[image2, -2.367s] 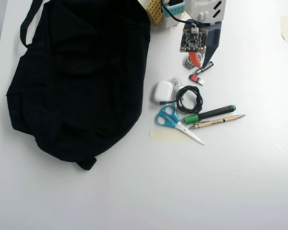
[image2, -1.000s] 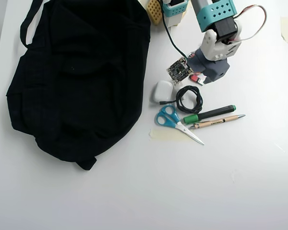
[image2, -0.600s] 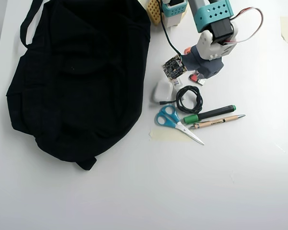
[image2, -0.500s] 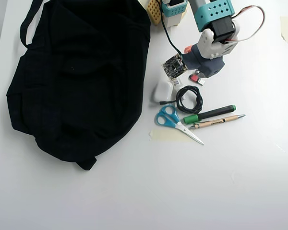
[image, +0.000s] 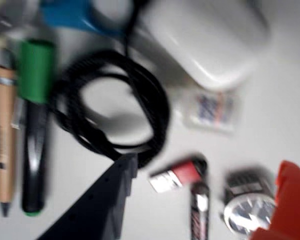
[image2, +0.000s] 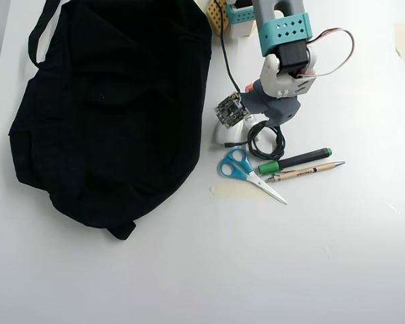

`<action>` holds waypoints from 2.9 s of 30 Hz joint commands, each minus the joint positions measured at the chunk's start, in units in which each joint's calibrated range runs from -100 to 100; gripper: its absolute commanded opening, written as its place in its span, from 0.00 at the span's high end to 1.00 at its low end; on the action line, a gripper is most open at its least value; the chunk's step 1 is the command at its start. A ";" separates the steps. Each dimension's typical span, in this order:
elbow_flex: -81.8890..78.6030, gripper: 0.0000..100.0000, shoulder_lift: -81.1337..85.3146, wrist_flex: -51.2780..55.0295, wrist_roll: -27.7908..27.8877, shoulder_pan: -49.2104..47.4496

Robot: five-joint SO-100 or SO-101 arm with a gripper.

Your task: Put the usbc cable into the black bag

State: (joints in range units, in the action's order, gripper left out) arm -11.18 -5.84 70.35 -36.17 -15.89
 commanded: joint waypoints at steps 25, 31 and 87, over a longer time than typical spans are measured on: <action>19.17 0.64 -8.93 6.31 -4.32 -2.51; 28.43 0.64 -16.07 9.07 -5.00 -4.15; 28.79 0.64 -25.61 7.86 -13.44 -2.81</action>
State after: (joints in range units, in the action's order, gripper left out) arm 17.24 -32.03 78.78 -42.86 -18.39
